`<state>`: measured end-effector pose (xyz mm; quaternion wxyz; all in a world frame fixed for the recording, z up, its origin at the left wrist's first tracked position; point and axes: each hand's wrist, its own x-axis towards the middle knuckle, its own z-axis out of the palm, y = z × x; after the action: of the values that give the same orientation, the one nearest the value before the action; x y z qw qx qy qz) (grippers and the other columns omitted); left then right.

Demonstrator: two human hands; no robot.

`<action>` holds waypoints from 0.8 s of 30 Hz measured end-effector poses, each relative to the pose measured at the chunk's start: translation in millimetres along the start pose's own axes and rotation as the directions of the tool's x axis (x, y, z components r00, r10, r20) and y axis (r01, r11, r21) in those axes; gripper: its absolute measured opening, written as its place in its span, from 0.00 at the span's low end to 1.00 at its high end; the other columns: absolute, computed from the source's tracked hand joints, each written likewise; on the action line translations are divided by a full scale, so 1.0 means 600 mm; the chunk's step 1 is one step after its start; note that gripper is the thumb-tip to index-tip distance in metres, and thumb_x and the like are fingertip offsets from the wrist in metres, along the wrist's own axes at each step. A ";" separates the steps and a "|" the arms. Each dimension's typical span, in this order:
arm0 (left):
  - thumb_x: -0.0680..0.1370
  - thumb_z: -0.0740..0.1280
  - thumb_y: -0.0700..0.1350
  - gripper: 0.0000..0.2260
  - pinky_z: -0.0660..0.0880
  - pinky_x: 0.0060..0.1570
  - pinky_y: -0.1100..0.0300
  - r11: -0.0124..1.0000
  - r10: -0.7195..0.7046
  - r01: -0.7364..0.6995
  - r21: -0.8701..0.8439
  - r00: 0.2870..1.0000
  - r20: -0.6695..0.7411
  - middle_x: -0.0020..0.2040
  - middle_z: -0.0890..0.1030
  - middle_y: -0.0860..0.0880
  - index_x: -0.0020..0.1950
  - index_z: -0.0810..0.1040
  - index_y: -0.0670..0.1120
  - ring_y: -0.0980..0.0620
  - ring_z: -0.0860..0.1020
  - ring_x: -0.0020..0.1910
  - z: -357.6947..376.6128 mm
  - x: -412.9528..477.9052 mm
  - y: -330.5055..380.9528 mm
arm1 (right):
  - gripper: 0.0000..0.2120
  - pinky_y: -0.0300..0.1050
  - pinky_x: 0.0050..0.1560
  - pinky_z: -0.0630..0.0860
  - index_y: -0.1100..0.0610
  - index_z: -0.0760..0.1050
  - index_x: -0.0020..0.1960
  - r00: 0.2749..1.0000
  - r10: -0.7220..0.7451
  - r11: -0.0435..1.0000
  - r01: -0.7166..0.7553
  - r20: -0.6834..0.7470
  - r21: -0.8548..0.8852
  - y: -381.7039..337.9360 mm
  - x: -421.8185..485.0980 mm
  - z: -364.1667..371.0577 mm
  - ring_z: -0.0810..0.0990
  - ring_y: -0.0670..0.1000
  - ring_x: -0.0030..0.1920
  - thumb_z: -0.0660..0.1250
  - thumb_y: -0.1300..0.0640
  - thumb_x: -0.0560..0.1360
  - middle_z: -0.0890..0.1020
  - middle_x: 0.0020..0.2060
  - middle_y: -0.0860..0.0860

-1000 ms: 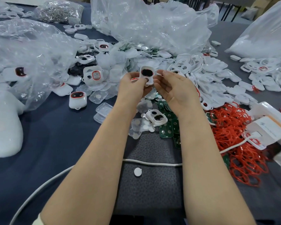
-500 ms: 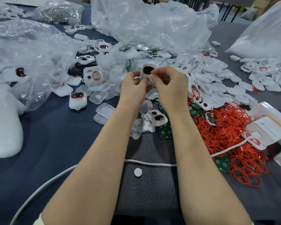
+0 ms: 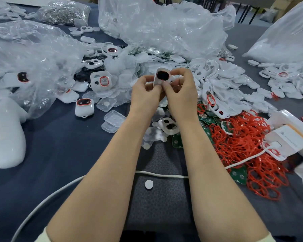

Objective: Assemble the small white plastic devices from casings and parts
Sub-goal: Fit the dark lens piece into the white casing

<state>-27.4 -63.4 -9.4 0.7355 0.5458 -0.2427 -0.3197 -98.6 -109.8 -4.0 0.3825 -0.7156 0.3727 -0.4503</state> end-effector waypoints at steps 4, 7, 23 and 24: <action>0.78 0.65 0.35 0.07 0.79 0.43 0.66 1.000 0.005 -0.005 -0.007 1.000 -0.007 0.42 0.81 0.47 0.46 0.73 0.47 0.56 0.82 0.39 0.001 0.001 0.001 | 0.13 0.33 0.42 0.73 0.58 0.70 0.57 0.993 0.111 0.988 -0.113 0.026 0.106 0.002 0.004 0.000 0.76 0.44 0.40 0.68 0.62 0.75 0.78 0.42 0.49; 0.77 0.65 0.35 0.07 0.79 0.44 0.65 1.000 0.002 -0.002 0.016 1.000 -0.015 0.43 0.81 0.47 0.46 0.74 0.47 0.55 0.82 0.40 0.000 0.002 0.000 | 0.10 0.35 0.45 0.75 0.60 0.72 0.55 0.992 0.120 0.984 -0.123 0.031 0.130 0.003 0.006 -0.001 0.78 0.45 0.45 0.67 0.63 0.75 0.80 0.46 0.51; 0.78 0.64 0.35 0.07 0.79 0.44 0.65 0.994 0.045 -0.045 0.097 0.999 -0.006 0.45 0.81 0.46 0.47 0.74 0.47 0.54 0.81 0.42 -0.002 0.002 0.000 | 0.08 0.40 0.47 0.78 0.62 0.73 0.54 0.982 0.170 0.943 -0.186 0.082 0.277 -0.002 0.007 -0.006 0.81 0.50 0.47 0.67 0.64 0.76 0.81 0.47 0.56; 0.78 0.64 0.35 0.07 0.78 0.44 0.66 0.993 0.051 -0.051 0.104 0.999 -0.005 0.44 0.80 0.47 0.46 0.74 0.48 0.54 0.81 0.42 -0.002 0.002 0.000 | 0.08 0.40 0.46 0.78 0.63 0.73 0.55 0.982 0.168 0.942 -0.185 0.083 0.281 -0.001 0.007 -0.007 0.81 0.50 0.46 0.67 0.64 0.76 0.81 0.47 0.56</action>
<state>-26.0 -63.5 -9.4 0.7149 0.5783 -0.2700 -0.2855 -100.8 -114.0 -0.7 0.5317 -0.6289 0.3548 -0.4426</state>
